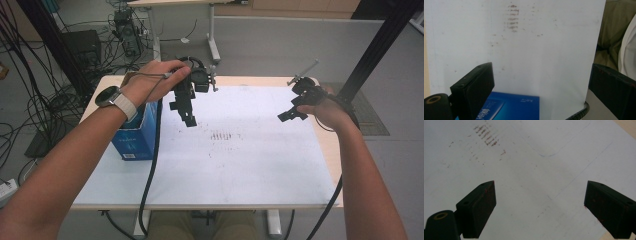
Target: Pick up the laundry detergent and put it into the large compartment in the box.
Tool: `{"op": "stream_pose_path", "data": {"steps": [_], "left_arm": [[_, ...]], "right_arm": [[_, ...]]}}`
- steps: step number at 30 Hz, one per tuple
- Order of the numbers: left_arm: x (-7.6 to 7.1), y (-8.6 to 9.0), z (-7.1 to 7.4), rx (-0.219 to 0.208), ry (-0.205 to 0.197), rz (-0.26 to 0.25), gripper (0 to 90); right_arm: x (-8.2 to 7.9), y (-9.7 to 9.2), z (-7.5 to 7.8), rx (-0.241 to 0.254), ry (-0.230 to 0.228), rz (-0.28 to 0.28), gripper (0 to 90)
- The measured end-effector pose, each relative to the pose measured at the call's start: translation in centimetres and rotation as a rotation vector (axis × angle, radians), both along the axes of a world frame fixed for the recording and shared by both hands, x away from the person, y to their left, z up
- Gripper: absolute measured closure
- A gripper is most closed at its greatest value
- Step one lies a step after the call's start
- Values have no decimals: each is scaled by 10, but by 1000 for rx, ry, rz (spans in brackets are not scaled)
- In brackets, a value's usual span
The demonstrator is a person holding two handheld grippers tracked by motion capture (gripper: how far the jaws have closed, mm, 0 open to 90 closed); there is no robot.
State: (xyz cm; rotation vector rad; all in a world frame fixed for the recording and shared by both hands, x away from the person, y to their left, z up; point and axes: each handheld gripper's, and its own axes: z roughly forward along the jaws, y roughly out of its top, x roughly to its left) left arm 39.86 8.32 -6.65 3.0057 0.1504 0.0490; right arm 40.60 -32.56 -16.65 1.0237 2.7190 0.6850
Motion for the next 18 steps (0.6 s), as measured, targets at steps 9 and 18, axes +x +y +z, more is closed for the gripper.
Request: {"op": "stream_pose_path", "data": {"steps": [9, 18], "left_arm": [[-1, 0, -1, 4, -2, 1, 67], [-2, -1, -3, 5, -4, 3, 67]], "right_arm": [[0, 2, 1, -2, -2, 3, 105], [0, 1, 0, -2, 1, 0, 104]]}}
